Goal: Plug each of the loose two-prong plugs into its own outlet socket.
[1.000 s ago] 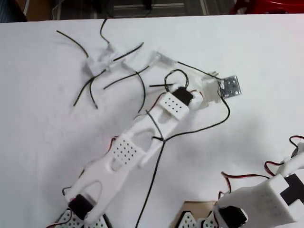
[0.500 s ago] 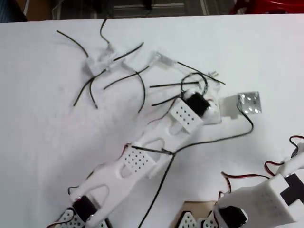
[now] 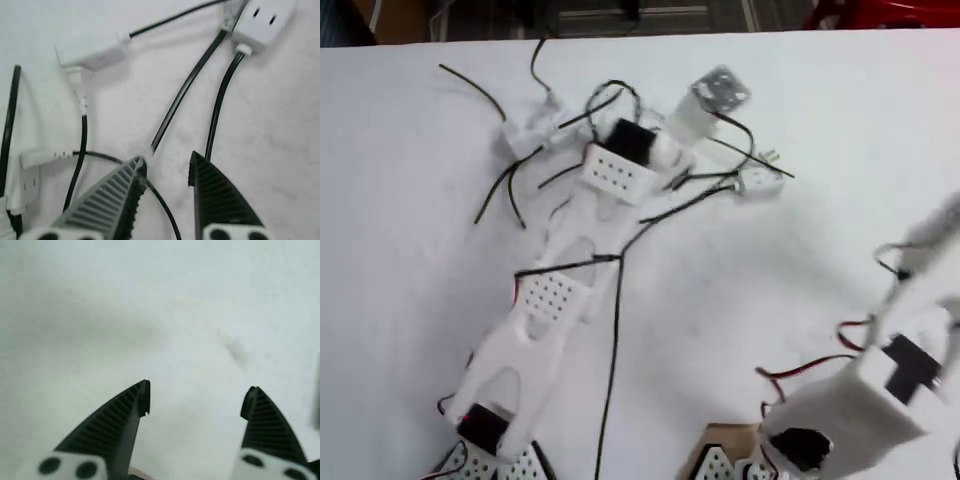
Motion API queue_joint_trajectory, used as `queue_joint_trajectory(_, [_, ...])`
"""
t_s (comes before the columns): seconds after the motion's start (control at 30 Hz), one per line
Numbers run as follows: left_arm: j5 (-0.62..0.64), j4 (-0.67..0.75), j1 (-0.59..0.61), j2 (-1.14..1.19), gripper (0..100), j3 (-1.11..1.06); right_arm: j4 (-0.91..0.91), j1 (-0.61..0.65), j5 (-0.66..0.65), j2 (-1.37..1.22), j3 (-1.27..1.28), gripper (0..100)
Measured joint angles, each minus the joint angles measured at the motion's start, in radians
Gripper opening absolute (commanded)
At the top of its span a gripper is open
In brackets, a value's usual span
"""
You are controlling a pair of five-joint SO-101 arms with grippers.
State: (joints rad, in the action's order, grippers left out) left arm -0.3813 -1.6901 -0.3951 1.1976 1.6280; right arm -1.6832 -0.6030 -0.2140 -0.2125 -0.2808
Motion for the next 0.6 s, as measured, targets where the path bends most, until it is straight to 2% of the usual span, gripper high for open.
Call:
queue_joint_trajectory(0.13, [0.011,-0.071,0.032,0.051,17,0.002,0.109,0.209,0.249,0.0,-0.029,29.5])
queue_joint_trajectory(0.33, [0.011,-0.068,0.069,0.169,17,0.002,0.419,0.453,0.56,-0.078,-0.029,29.5])
queue_joint_trajectory(0.47, [0.009,-0.054,0.081,0.167,17,0.002,0.6,0.542,0.694,-0.227,-0.029,29.5])
queue_joint_trajectory(0.6, [0.011,-0.009,0.123,0.167,17,0.002,0.707,0.554,0.801,-0.397,-0.103,29.5])
